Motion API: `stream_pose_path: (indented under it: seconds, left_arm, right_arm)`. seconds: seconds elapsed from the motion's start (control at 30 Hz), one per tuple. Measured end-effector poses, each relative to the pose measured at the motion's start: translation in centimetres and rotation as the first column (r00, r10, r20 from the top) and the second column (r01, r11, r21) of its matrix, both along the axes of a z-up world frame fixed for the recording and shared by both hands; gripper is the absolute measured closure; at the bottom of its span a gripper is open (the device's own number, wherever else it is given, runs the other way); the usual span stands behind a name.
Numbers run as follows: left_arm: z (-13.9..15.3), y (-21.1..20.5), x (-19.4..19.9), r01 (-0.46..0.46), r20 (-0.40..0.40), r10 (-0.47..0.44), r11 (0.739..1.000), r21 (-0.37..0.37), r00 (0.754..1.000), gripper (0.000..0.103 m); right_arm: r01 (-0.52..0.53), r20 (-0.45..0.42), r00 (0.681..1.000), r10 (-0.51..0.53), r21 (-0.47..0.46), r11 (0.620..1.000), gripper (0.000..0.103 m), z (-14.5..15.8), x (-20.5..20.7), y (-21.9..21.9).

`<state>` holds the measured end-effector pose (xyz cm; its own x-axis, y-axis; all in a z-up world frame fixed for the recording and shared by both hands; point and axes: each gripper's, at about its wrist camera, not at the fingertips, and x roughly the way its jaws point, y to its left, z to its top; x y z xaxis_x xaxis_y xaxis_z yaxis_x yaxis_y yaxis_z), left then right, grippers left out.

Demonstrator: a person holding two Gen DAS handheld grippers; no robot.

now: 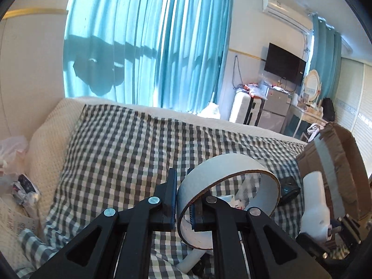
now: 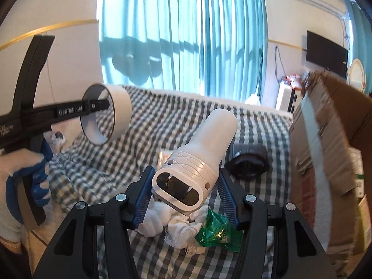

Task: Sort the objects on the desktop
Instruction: 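Lift the tape roll and bottle and carry both over the cardboard box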

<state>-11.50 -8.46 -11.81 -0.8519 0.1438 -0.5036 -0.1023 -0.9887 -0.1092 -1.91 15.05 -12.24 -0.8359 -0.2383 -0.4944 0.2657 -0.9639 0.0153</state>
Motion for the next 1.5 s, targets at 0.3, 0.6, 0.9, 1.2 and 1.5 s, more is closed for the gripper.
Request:
stream_pose_path:
  seconds: [0.3,0.6,0.9,1.2,1.5]
  left_arm:
    - [3.7,1.0,3.3,0.006,-0.081,-0.011,0.998,-0.059,0.997,0.094]
    - [7.7,1.8,6.9,0.016,-0.159,-0.024,0.999,-0.05,0.987,0.094]
    - [11.0,2.7,10.6,0.051,-0.223,-0.053,0.999,-0.015,0.973,0.094]
    - [13.4,4.0,12.6,0.077,-0.285,-0.074,0.997,-0.001,0.956,0.094]
    - [15.4,6.6,13.0,0.126,-0.326,-0.123,0.992,-0.013,0.937,0.094]
  right_arm:
    - [0.029,-0.118,0.993,-0.029,-0.002,1.0,0.049,3.7,3.0,0.9]
    - [0.047,-0.227,0.973,-0.048,-0.01,0.999,0.049,7.3,5.9,1.7]
    - [0.055,-0.33,0.942,-0.06,-0.026,0.998,0.049,10.6,9.6,2.6]
    - [0.078,-0.386,0.918,-0.085,-0.033,0.996,0.049,12.7,11.9,4.0]
    - [0.106,-0.397,0.91,-0.12,-0.057,0.993,0.049,14.0,12.9,7.1]
